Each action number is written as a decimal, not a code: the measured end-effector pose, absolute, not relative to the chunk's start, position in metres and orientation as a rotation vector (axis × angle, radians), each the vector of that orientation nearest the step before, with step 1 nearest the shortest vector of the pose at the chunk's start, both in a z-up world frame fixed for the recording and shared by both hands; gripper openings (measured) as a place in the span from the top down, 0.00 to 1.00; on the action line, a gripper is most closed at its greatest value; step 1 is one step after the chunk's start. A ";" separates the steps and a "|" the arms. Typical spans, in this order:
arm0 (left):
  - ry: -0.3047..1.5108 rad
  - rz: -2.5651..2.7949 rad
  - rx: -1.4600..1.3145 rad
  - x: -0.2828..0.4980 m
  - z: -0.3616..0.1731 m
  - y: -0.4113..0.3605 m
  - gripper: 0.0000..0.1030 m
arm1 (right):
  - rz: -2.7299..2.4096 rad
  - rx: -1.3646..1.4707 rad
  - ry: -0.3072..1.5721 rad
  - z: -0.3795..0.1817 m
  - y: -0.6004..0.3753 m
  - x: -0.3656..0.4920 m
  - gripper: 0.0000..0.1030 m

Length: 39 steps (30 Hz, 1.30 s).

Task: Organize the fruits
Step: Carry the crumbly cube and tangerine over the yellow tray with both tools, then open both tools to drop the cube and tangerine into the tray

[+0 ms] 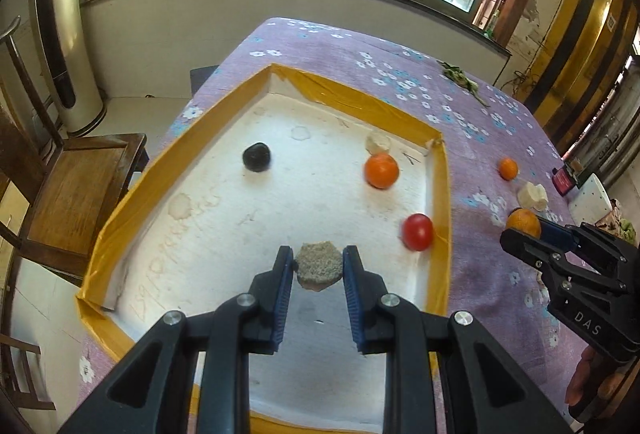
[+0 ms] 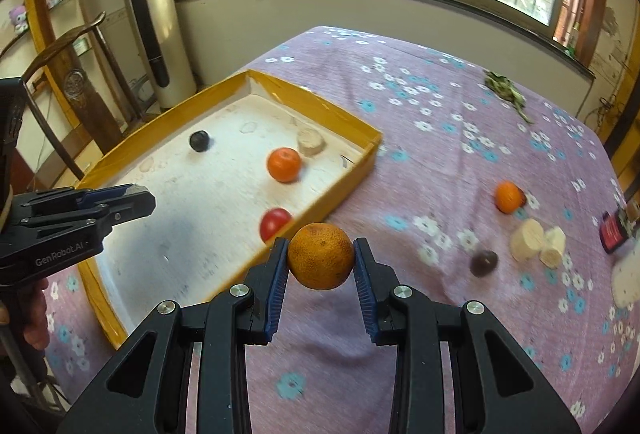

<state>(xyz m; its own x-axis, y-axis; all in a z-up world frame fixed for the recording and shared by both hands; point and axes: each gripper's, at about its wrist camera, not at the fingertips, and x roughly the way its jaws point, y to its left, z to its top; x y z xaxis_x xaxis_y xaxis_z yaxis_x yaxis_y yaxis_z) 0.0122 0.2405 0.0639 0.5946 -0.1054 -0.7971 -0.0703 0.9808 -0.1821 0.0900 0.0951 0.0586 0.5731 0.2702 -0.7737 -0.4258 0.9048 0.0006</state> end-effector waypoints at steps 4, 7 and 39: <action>0.949 0.016 -0.215 0.018 0.057 0.262 0.73 | 0.458 -0.204 0.873 0.057 0.123 0.099 0.70; 0.958 0.039 -0.219 0.023 0.052 0.275 0.73 | 0.492 -0.218 0.879 0.053 0.145 0.106 0.70; 1.013 0.118 -0.170 0.052 0.025 0.307 0.73 | 0.516 -0.261 0.988 0.006 0.189 0.129 0.64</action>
